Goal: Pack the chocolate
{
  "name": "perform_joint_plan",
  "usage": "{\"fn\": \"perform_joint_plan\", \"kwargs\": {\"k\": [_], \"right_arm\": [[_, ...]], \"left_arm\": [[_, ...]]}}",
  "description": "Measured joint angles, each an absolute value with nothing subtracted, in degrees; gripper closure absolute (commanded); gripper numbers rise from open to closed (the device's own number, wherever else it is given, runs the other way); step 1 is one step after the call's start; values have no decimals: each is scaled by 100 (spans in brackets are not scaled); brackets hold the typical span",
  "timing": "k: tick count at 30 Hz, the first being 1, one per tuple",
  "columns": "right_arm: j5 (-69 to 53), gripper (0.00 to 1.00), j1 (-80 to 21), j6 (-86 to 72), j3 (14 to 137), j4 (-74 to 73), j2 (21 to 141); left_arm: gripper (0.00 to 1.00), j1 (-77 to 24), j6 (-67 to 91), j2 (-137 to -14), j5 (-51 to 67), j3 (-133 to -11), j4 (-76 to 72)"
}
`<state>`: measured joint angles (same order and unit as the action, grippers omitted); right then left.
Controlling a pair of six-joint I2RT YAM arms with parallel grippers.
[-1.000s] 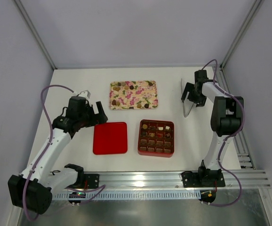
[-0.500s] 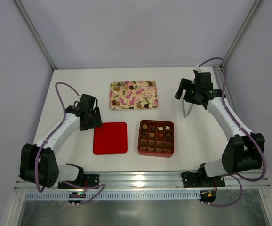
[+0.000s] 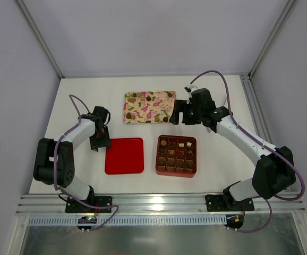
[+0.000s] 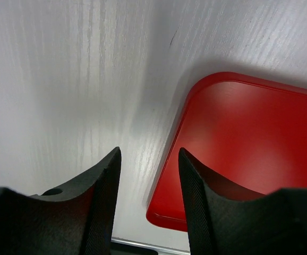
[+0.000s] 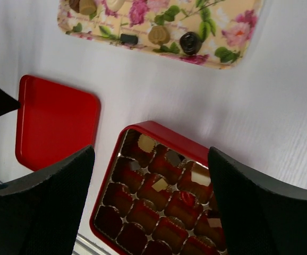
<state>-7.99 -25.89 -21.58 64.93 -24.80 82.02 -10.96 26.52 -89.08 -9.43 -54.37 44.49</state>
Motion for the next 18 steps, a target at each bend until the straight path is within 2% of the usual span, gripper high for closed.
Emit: {"fn": "perform_joint_plan", "kwargs": {"k": [3, 6, 9, 10, 13, 18], "right_arm": [[-827, 13, -2877, -2158, 6512, -2432, 8208], [-845, 13, -3092, -2158, 6552, -2392, 8243], [-860, 13, -3260, -2158, 6646, -2340, 8359], [-869, 13, -3299, -2158, 6672, -2311, 8405], [-899, 13, -3409, -2158, 6737, -2248, 8543], [-998, 13, -3535, -2137, 6855, -2200, 8779]], "left_arm": [[54, -1061, 2587, -9102, -873, -5437, 4436], [60, -1009, 2477, -9282, -707, -5437, 4407], [75, -932, 2366, -9411, -526, -5461, 4372], [85, -913, 2333, -9454, -462, -5500, 4370], [100, -886, 2204, -9603, -268, -5638, 4386], [100, -792, 1992, -9723, -12, -5776, 4445]]}}
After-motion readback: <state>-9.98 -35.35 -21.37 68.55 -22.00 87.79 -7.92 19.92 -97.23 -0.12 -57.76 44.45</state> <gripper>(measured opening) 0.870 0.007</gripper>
